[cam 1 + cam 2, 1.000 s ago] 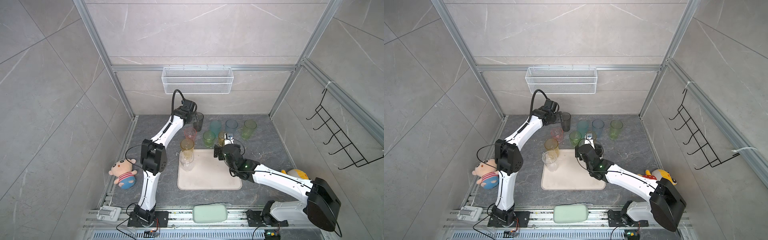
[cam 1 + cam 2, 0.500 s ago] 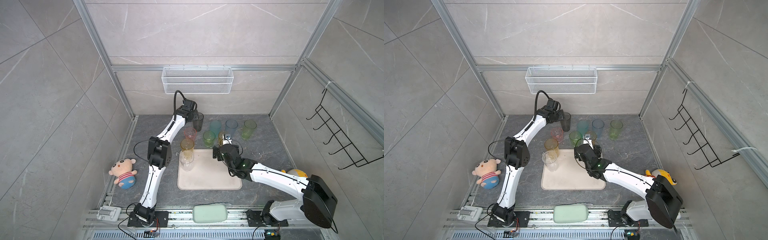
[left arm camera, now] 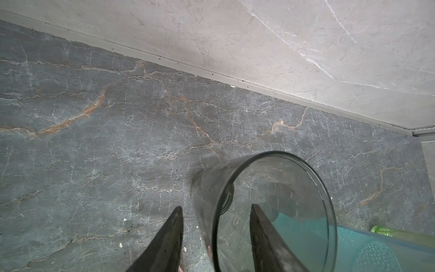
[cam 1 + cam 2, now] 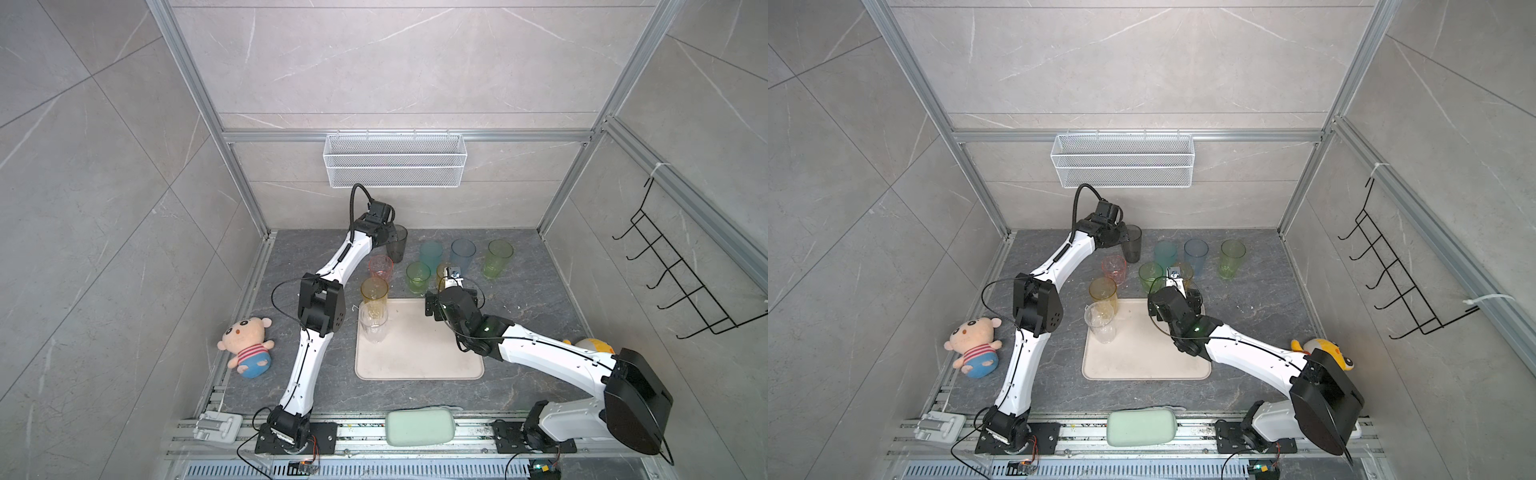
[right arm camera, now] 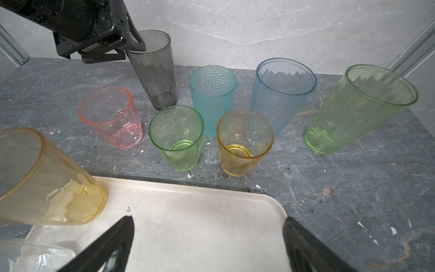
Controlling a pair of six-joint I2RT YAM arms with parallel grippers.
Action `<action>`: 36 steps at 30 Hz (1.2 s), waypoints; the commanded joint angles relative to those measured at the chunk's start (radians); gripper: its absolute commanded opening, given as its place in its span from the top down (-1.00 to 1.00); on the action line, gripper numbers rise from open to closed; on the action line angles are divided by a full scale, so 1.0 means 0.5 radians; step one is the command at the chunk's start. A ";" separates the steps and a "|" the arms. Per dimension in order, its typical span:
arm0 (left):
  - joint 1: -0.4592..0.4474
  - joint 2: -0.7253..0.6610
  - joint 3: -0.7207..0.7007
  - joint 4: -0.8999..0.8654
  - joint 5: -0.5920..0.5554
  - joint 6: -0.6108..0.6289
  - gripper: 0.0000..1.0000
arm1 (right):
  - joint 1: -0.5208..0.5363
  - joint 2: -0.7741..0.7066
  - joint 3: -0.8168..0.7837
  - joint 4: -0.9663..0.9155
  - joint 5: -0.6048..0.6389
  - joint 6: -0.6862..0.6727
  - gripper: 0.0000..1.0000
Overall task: Place the glasses into the tray
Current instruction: Pick up the glass from the top-center of the table.
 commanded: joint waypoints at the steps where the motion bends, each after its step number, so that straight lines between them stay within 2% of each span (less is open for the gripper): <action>1: 0.017 0.019 0.090 0.028 0.038 0.026 0.15 | -0.007 0.021 0.053 -0.052 0.010 0.045 -0.99; 8: 0.019 0.041 0.127 0.025 0.052 0.020 0.36 | -0.009 0.019 0.056 -0.061 0.009 0.045 -0.99; 15: 0.018 0.060 0.142 0.030 0.084 0.015 0.49 | -0.009 0.015 0.061 -0.070 0.005 0.044 -0.99; 30: 0.019 0.092 0.161 0.026 0.088 -0.005 0.57 | -0.012 0.025 0.075 -0.093 -0.009 0.045 -0.99; 36: 0.019 0.106 0.197 0.004 0.078 -0.004 0.69 | -0.016 0.030 0.077 -0.095 -0.014 0.045 -0.99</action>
